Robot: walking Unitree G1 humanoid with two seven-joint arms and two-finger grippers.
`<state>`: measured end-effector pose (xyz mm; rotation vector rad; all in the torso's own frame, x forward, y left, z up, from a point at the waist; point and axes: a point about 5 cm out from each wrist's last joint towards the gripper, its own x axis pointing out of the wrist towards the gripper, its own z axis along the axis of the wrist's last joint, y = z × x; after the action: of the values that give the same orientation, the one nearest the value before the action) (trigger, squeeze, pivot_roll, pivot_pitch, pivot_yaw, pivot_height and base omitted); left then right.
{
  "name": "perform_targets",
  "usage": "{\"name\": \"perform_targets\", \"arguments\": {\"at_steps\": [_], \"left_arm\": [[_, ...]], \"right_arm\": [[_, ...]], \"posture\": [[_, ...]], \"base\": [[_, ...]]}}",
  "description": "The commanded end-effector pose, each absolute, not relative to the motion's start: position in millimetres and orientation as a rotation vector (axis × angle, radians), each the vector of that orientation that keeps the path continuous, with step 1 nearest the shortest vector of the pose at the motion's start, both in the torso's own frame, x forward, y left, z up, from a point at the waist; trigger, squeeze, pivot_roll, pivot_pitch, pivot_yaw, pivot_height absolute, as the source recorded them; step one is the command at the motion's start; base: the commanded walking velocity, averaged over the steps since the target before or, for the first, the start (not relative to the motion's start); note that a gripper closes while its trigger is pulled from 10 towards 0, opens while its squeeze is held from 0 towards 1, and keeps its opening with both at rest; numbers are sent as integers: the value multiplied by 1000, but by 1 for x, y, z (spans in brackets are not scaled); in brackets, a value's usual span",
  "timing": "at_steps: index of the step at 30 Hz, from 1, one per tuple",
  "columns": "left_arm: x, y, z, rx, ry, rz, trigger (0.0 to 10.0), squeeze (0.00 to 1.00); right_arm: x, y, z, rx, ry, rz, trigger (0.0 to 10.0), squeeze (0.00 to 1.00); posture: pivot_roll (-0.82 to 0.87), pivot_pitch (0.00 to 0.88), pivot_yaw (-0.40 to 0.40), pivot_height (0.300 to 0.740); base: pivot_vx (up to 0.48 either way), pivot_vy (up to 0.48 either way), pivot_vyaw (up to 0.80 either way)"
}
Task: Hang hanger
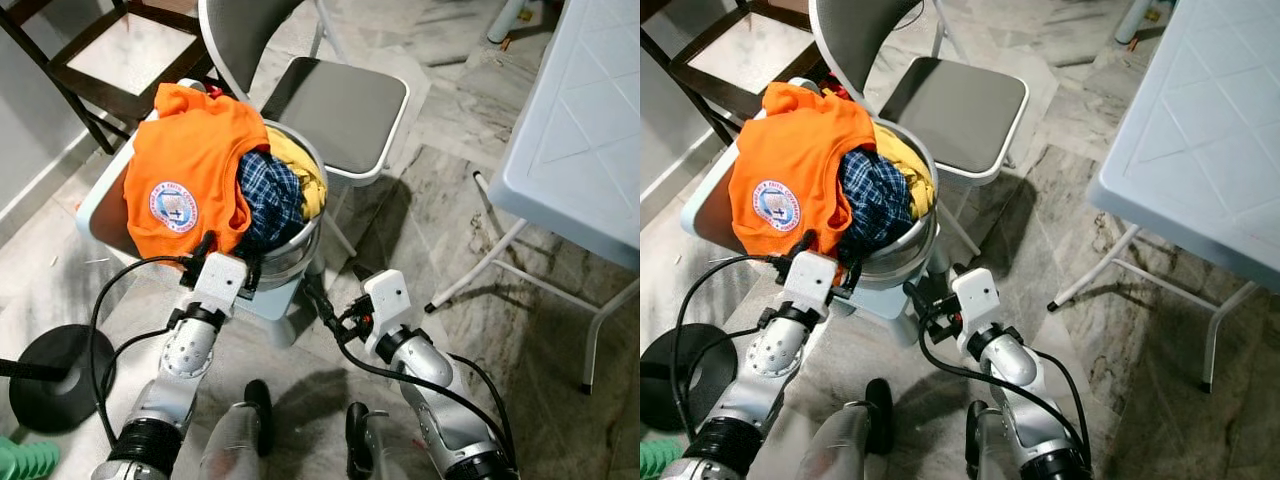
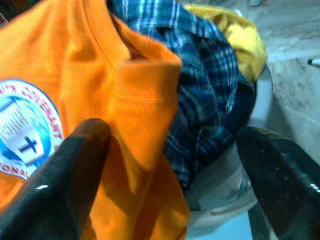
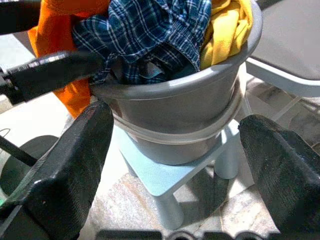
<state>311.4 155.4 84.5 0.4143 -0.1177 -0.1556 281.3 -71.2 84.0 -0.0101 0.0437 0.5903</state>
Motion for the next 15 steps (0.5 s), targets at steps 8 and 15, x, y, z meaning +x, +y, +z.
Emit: {"name": "perform_targets", "arguments": {"at_steps": [8,15], "left_arm": [[311,161,73,429,-62,-145,0,0],[310,167,74,436,-77,-117,0,0]], "right_arm": [[277,-75,76,-15,71,578,10000,0],[279,-75,77,-18,69,576,10000,0]], "posture": [[-110,310,5,740],[-108,305,5,740]], "base": [[0,0,0],[0,0,0]]}}
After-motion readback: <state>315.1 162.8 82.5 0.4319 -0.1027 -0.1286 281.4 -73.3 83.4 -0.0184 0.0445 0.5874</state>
